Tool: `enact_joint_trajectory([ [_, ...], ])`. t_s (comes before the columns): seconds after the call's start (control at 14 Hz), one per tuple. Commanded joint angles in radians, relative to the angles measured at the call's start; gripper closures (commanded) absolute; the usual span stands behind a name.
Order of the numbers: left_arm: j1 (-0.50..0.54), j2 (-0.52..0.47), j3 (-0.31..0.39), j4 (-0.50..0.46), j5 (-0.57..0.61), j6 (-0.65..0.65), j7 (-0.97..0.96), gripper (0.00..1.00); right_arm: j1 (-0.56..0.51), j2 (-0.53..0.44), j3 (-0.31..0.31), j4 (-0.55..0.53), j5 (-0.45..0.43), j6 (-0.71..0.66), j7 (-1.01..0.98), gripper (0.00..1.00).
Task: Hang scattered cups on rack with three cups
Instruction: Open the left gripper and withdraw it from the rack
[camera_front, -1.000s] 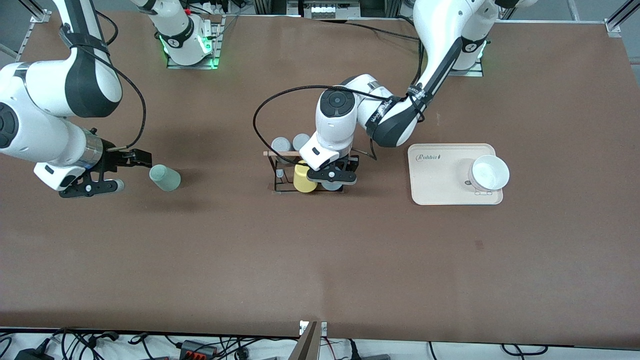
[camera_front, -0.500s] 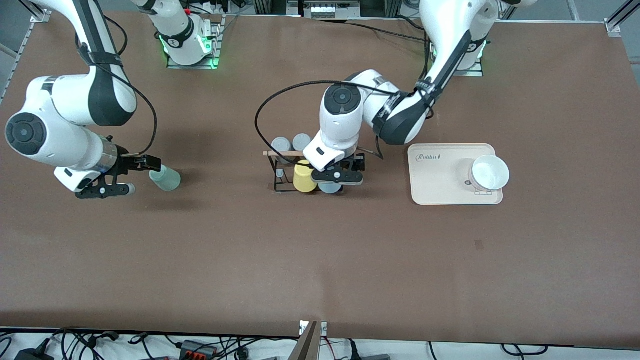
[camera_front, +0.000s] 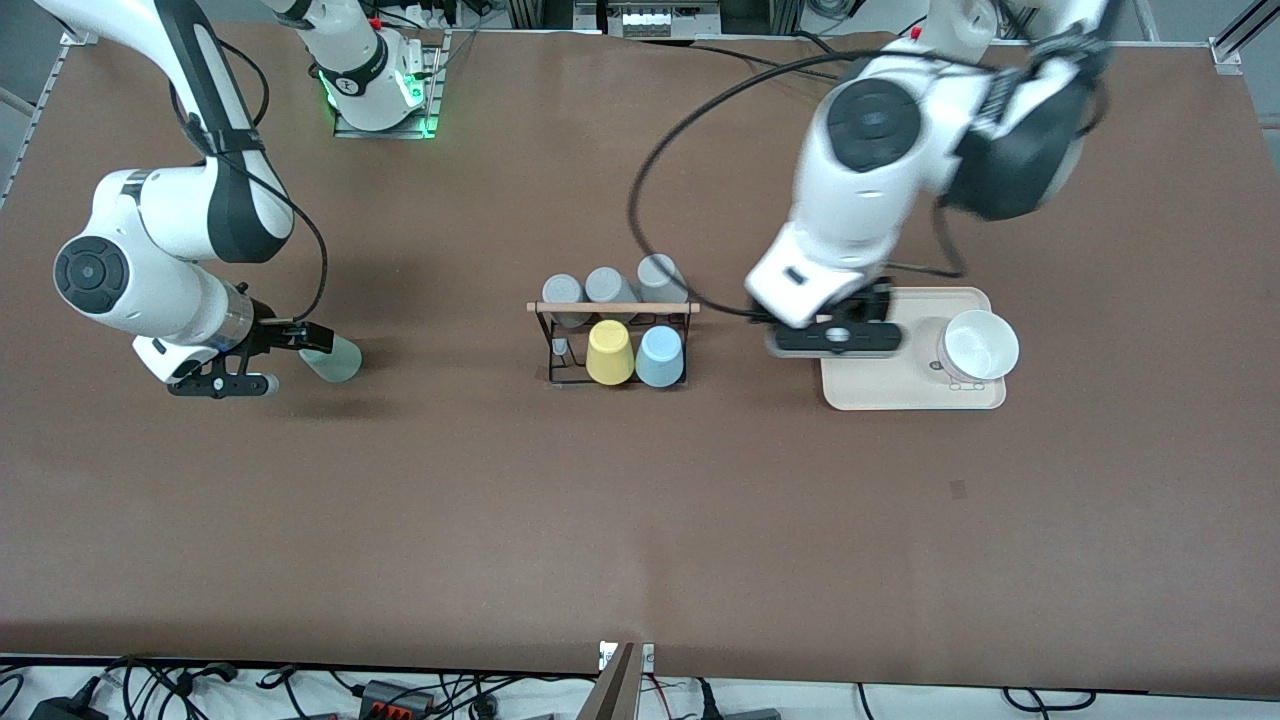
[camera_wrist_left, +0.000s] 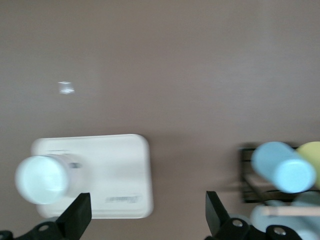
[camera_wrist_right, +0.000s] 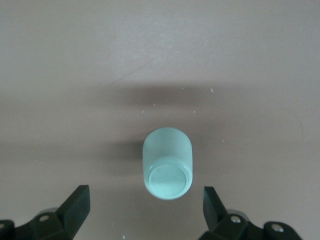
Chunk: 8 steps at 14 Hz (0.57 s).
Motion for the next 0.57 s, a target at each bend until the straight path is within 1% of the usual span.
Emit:
enact_joint_trajectory([
  [0.0, 0.174, -0.057, -0.013, -0.023, -0.075, -0.075, 0.187, 0.00, -0.013, 0.006, 0.004, -0.060, 0.000, 0.085, 0.039, 0.00],
  [0.07, 0.219, -0.075, -0.013, -0.031, -0.097, -0.105, 0.253, 0.00, -0.023, 0.006, 0.004, -0.086, 0.000, 0.114, 0.041, 0.00],
  [0.21, 0.282, -0.162, -0.013, -0.105, -0.103, -0.125, 0.324, 0.00, -0.025, 0.006, 0.005, -0.112, 0.000, 0.150, 0.061, 0.00],
  [0.43, 0.349, -0.282, -0.011, -0.196, -0.174, -0.141, 0.398, 0.00, -0.025, 0.008, 0.004, -0.126, 0.000, 0.162, 0.064, 0.00],
  [0.5, 0.351, -0.296, -0.011, -0.201, -0.174, -0.153, 0.430, 0.00, -0.025, 0.015, 0.004, -0.126, 0.000, 0.177, 0.065, 0.00],
])
